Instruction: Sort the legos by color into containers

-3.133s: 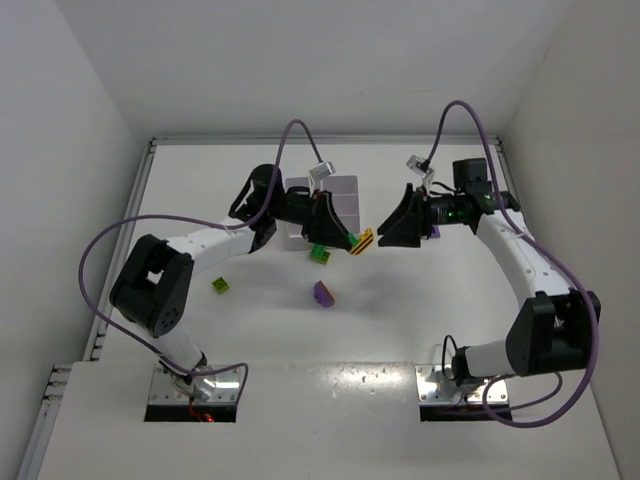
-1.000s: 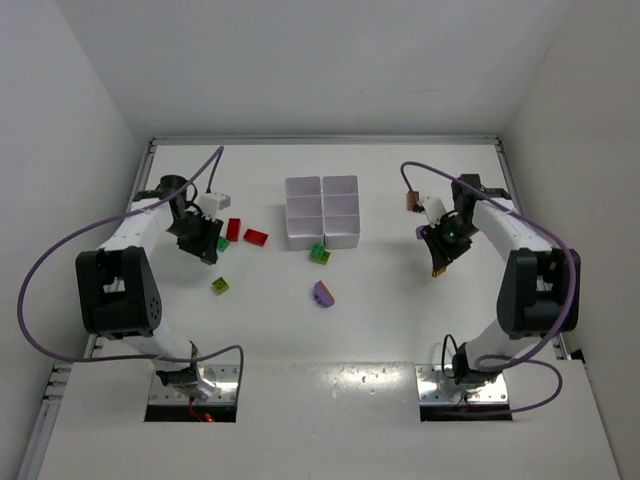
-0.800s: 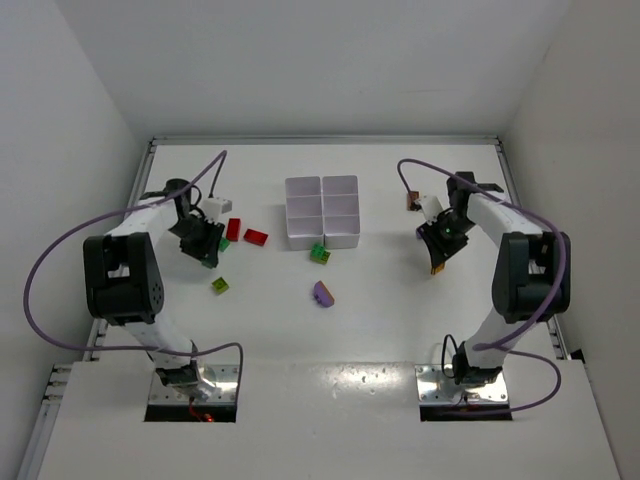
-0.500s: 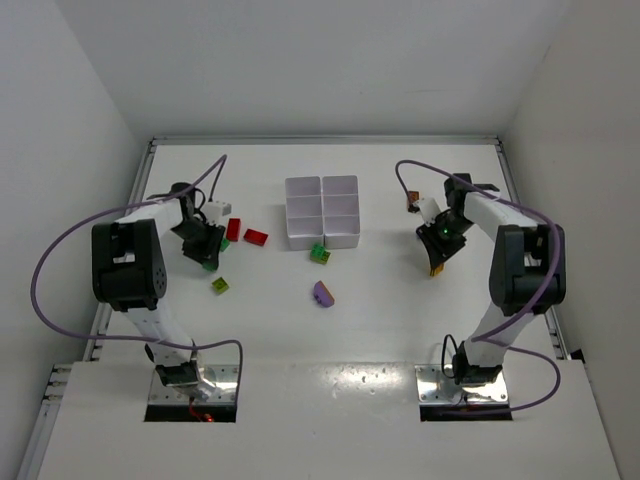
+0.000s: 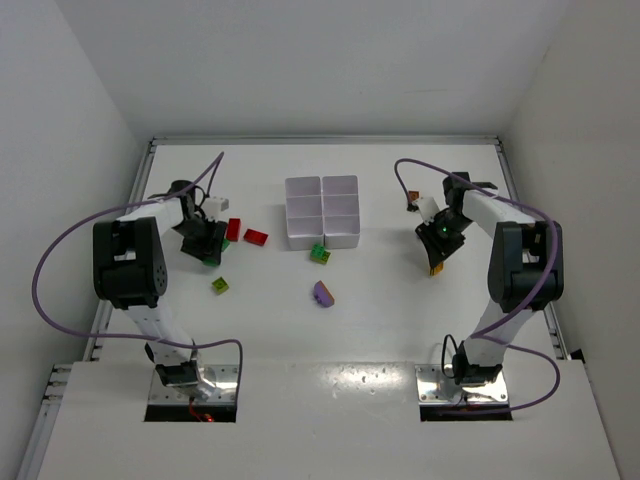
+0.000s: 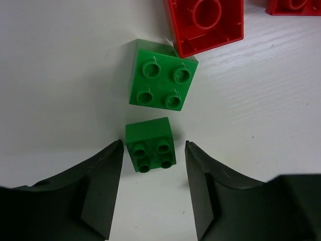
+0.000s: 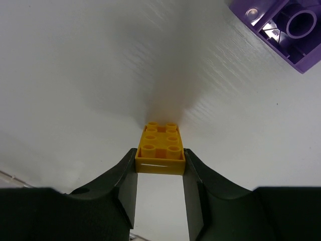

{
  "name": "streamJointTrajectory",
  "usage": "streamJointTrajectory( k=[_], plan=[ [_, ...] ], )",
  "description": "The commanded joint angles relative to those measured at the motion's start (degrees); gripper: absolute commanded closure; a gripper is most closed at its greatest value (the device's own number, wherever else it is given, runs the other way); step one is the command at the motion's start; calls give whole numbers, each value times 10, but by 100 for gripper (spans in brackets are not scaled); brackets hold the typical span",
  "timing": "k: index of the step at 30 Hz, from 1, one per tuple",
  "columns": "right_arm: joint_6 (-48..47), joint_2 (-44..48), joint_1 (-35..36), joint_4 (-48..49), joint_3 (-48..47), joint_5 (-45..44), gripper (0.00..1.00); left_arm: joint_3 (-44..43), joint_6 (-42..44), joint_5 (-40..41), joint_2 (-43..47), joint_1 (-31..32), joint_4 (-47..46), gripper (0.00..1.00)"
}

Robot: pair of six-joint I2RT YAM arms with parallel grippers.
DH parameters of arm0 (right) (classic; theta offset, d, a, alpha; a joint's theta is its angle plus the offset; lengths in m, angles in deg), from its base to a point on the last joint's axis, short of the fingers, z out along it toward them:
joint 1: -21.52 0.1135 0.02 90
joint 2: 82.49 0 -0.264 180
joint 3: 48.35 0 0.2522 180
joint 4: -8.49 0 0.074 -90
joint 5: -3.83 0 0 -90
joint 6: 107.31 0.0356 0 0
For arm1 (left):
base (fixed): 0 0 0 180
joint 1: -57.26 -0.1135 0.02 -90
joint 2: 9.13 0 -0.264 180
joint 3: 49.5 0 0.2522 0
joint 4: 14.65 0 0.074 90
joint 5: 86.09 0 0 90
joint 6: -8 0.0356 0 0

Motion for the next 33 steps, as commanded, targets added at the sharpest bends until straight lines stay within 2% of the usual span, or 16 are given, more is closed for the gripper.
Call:
streamJointTrajectory(
  k=[1, 11, 15, 18, 22, 23, 24, 26, 30, 33],
  plan=[
    [-12, -2, -3, 22, -8, -4, 67, -6, 0, -3, 9, -6, -15, 41],
    [-7, 35, -3, 22, -18, 7, 46, 23, 16, -57, 62, -11, -20, 39],
    [-7, 60, -3, 10, -37, 33, 45, 29, 16, -86, 98, -11, -20, 39],
    [-16, 116, 4, -10, -66, 116, 45, 39, 40, -158, 148, -25, -26, 39],
    [-29, 201, 44, 18, -63, 268, 45, 76, 51, -240, 290, -39, -61, 38],
    [-22, 218, 60, 29, -51, 301, 45, 90, 37, -248, 311, -39, -77, 36],
    [-22, 218, 94, 43, -40, 317, 45, 96, 18, -248, 343, -39, -83, 25],
    [-16, 218, 150, 53, -25, 317, 45, 96, 0, -253, 364, -39, -83, 9],
    [1, 182, 241, 91, -17, 288, 45, 90, -79, -260, 392, -45, -83, 0],
    [34, 158, 283, 142, -6, 260, 45, 76, -152, -260, 398, -58, -83, 0]
  ],
)
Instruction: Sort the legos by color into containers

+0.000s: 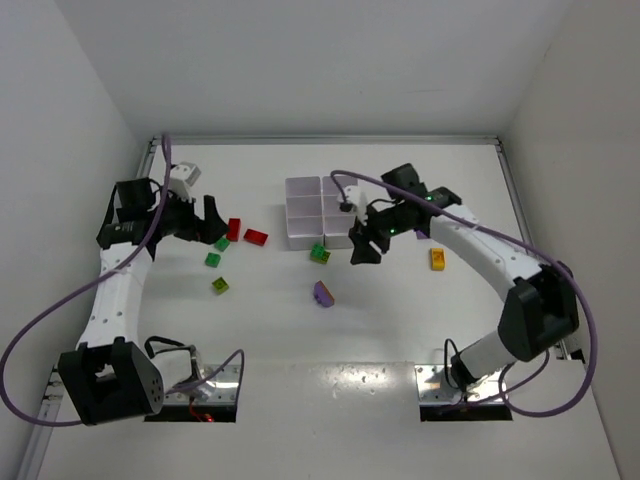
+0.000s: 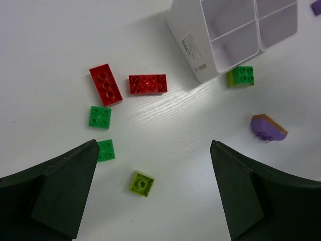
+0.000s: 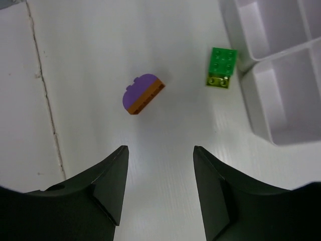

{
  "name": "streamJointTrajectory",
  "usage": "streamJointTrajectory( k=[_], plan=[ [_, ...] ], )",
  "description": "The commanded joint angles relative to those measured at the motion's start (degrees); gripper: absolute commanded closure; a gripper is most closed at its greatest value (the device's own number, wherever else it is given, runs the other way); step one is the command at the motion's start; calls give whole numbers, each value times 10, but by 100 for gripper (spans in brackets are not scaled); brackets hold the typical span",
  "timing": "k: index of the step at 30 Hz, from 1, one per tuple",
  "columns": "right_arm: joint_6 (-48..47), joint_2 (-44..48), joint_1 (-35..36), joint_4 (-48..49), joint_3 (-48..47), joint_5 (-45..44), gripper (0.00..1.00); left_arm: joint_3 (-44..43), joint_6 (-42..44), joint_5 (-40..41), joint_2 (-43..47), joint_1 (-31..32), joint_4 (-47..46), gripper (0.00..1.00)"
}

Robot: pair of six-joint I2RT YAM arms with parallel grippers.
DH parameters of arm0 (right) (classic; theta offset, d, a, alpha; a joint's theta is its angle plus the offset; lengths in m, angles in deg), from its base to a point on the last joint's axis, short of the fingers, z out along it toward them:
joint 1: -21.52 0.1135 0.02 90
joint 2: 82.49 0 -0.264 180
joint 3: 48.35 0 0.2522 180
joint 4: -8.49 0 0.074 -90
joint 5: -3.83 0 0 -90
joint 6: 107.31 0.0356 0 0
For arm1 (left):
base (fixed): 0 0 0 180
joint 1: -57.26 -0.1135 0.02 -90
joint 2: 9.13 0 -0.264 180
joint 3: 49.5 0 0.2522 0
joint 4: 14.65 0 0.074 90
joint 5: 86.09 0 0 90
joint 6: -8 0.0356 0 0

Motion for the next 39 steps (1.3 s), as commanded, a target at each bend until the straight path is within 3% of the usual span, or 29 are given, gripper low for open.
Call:
streamJointTrajectory(
  k=[1, 5, 9, 14, 39],
  plan=[
    [30, -32, 50, 80, 14, -15, 45, -16, -99, -20, 9, -20, -15, 0],
    [80, -85, 83, 125, 1, -60, 45, -23, -115, -20, 28, -30, -15, 0],
    [99, -130, 89, 155, -15, -84, 46, -23, -64, -72, 40, -30, 1, 0],
    [119, -170, 101, 190, -21, -127, 47, -11, -69, -51, 57, -30, 1, 0],
    [169, -258, 147, 289, -43, -248, 48, -11, -58, -29, 47, -30, 1, 0]
  ],
)
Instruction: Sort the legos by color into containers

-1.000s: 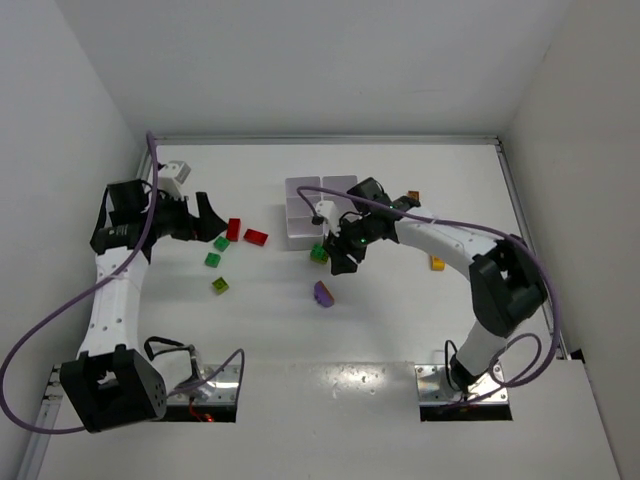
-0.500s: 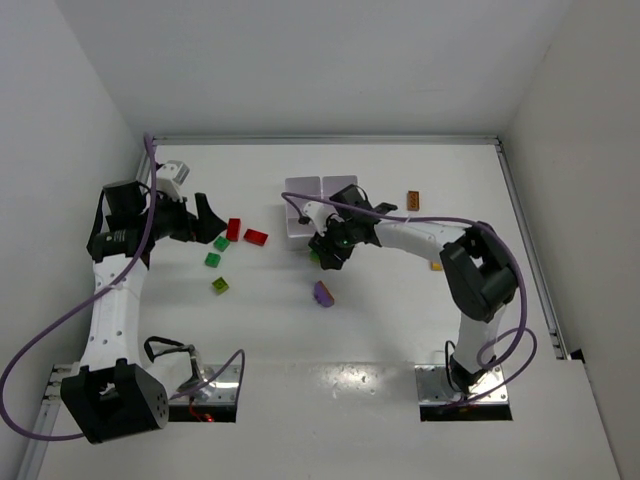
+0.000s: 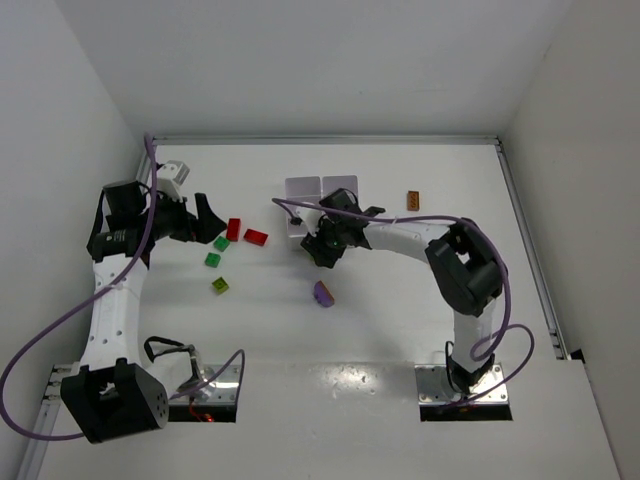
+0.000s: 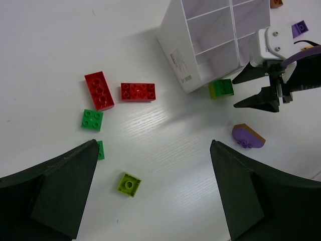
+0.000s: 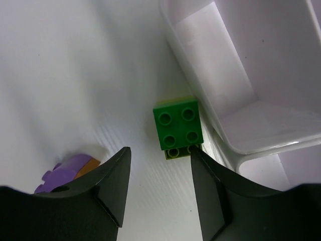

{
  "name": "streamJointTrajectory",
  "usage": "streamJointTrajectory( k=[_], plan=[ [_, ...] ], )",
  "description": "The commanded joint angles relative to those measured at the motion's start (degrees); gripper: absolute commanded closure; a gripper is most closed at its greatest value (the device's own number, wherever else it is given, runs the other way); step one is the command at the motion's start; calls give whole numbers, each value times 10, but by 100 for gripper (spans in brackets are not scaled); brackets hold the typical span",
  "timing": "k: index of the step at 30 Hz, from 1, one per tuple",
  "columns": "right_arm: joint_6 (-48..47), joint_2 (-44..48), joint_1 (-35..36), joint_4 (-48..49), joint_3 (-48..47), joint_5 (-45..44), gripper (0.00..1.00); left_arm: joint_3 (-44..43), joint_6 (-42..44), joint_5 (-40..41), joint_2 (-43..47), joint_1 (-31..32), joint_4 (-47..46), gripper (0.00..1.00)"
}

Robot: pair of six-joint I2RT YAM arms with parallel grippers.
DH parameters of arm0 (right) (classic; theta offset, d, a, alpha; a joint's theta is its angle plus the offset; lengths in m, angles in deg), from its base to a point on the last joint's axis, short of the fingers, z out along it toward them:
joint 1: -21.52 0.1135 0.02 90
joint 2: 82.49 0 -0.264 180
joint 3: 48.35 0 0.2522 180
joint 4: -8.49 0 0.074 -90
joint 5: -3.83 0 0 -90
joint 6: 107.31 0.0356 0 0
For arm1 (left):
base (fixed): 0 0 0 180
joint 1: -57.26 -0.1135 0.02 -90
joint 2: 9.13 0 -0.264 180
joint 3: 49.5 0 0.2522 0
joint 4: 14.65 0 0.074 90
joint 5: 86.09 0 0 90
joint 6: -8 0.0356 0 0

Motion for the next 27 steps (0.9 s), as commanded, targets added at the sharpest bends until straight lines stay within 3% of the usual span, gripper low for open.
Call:
streamJointTrajectory(
  k=[1, 14, 27],
  plan=[
    [11, -13, 4, 31, -33, -15, 48, -11, 8, 1, -2, -5, -7, 0],
    [11, -48, 14, 37, -68, -20, 48, -11, 24, 1, -2, -5, 4, 0],
    [-36, -20, 72, 20, -33, 49, 50, 5, 29, 1, -8, -5, 4, 0]
  ],
)
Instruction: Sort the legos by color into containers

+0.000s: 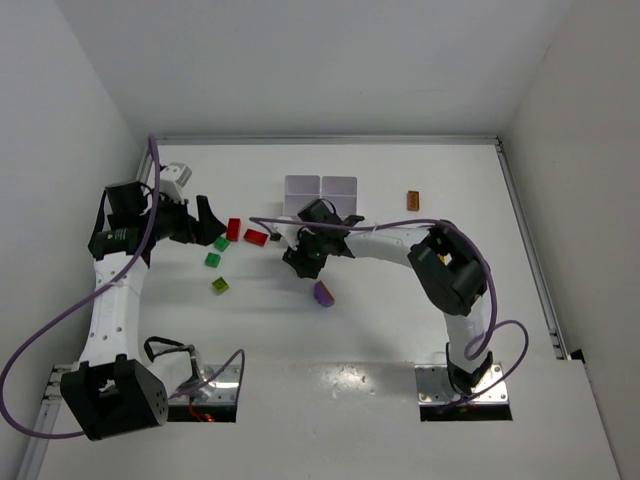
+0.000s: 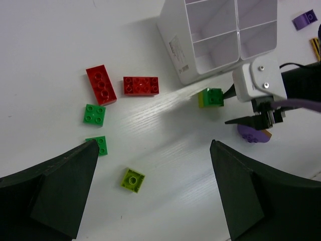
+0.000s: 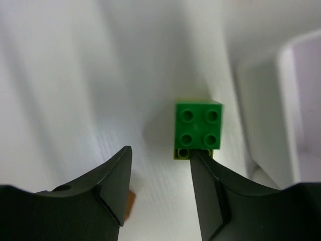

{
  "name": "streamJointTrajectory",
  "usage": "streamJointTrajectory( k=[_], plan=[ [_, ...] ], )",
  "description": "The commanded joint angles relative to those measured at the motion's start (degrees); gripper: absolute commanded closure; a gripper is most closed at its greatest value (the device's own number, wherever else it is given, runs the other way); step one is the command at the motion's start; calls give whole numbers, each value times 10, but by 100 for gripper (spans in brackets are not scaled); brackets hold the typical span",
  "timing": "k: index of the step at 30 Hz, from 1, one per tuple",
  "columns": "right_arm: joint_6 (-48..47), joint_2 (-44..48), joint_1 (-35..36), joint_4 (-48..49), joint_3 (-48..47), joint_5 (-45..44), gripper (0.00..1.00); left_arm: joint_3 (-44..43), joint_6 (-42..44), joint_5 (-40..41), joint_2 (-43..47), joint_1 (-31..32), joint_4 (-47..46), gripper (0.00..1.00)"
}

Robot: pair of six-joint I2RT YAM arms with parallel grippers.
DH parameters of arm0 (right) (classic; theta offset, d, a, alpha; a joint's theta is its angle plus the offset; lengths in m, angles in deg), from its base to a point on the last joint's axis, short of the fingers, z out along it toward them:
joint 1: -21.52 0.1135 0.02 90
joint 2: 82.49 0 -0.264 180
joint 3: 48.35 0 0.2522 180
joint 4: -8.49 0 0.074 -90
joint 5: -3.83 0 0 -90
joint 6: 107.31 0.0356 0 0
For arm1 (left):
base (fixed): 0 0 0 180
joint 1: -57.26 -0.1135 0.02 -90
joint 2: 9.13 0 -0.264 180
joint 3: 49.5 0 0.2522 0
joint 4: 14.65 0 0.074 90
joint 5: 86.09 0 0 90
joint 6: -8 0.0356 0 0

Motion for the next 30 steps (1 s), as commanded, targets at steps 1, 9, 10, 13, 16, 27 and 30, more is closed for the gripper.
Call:
streamJointTrajectory(
  k=[1, 9, 10, 13, 16, 27, 30],
  plan=[
    [-22, 27, 19, 8, 13, 30, 50, 5, 8, -5, 1, -5, -7, 0],
    [-24, 44, 25, 5, 18, 15, 50, 5, 8, -10, 1, -5, -2, 0],
    [-17, 44, 25, 5, 11, 2, 50, 5, 8, -10, 1, -5, -2, 0],
    [3, 44, 25, 13, 5, -26, 46, 5, 8, -10, 1, -5, -2, 0],
    [3, 39, 19, 19, 5, -33, 44, 5, 13, -10, 1, -5, -2, 0],
    [-23, 66, 19, 74, 33, 21, 28, 5, 13, -10, -4, -5, -2, 0],
    [-37, 60, 19, 74, 26, 43, 28, 5, 13, -10, -4, -5, -2, 0]
  ],
)
